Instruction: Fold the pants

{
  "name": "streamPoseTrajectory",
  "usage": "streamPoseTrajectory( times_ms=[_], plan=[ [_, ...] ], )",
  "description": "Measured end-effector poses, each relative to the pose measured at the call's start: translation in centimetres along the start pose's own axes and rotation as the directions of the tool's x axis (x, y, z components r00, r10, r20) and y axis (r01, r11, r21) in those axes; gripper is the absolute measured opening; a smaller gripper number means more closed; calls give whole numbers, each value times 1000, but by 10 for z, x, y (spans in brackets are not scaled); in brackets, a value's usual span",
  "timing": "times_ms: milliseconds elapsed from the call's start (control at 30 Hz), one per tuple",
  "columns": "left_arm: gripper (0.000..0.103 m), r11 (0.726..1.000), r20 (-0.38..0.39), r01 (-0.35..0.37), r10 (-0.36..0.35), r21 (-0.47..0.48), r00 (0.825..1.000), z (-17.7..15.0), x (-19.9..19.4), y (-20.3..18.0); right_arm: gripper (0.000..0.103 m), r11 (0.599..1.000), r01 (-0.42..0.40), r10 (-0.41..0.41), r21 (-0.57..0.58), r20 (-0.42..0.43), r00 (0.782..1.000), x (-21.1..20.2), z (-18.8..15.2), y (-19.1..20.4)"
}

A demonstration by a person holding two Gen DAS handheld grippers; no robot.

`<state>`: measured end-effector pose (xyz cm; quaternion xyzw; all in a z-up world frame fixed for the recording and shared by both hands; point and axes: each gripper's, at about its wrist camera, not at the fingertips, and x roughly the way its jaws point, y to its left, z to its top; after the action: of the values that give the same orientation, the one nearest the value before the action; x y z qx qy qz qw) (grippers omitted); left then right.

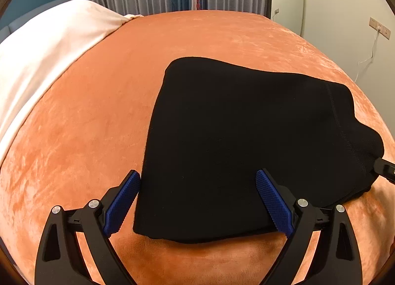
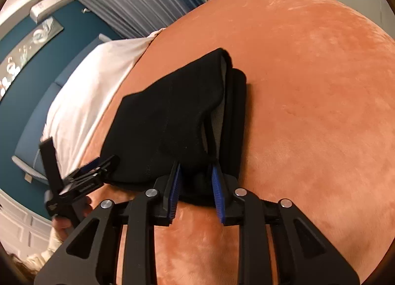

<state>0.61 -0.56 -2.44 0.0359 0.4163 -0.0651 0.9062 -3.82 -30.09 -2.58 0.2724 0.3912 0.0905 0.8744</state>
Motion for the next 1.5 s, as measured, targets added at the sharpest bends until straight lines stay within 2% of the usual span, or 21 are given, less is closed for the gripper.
streamPoseTrajectory(
  times_ms=[67,167,267,400,467,500,533,600,667,767,833,900,1000,1067,1133,1167,1200,1333,1367,1433,1500],
  plan=[
    [93,1000,3,-3,3,-12,1000,0,-3,2,26,999,35,-35,6,37,999,-15,0,-5],
    [93,999,68,-7,10,-38,998,11,-22,12,26,995,86,-90,45,89,992,-27,9,-26],
    [93,998,89,-25,30,-55,996,42,-30,25,26,973,229,-225,-38,93,970,-23,25,-27],
    [93,997,-52,-55,53,-48,997,97,15,31,24,949,274,-265,-157,79,961,4,41,-12],
    [93,998,-147,-48,43,-30,988,112,48,29,24,924,304,-296,-233,70,953,26,50,-4],
    [93,999,-209,-41,34,-32,977,119,70,28,24,921,296,-291,-254,59,955,36,54,0],
    [94,998,-235,-37,26,-45,972,123,82,29,24,922,280,-278,-268,47,959,40,56,2],
    [95,997,-272,-17,-5,-78,962,131,100,32,24,919,240,-239,-314,41,970,47,57,20],
    [97,992,-286,4,-40,-127,957,139,110,36,24,922,158,-155,-354,39,987,45,57,37],
    [97,977,-298,50,-111,-206,948,141,117,41,24,897,158,-152,-413,48,987,43,53,50],
    [97,970,-306,65,-138,-234,942,139,123,43,24,905,162,-182,-393,-14,983,55,52,39],
    [98,965,-298,75,-151,-252,942,136,123,43,25,927,153,-173,-343,-28,985,55,50,26],
    [97,962,-258,100,-167,-255,951,132,112,44,25,957,29,-60,-289,-99,993,50,46,17],
    [97,969,-233,121,-171,-217,957,131,103,37,25,959,-5,-37,-282,-142,989,57,42,18],
    [97,979,-240,107,-146,-171,960,128,103,27,26,973,-40,4,-227,-154,988,62,45,9],
    [97,981,-244,102,-140,-163,960,128,104,24,24,979,-60,30,-193,-154,988,65,48,5],
    [97,983,-251,98,-135,-156,959,126,106,19,11,980,-53,26,-193,-139,990,64,50,1],
    [97,979,-248,110,-151,-171,957,123,108,18,0,990,-51,36,-134,-109,993,50,49,-23],
    [97,978,-246,111,-153,-176,957,121,109,18,0,991,-3,-9,-132,-94,996,49,49,-29],
    [97,976,-235,113,-155,-185,960,119,107,20,0,996,-22,15,-83,-77,997,42,54,-30],
    [96,972,-213,118,-161,-201,964,117,94,22,3,997,15,-12,-82,43,999,13,60,-23]
  ],
)
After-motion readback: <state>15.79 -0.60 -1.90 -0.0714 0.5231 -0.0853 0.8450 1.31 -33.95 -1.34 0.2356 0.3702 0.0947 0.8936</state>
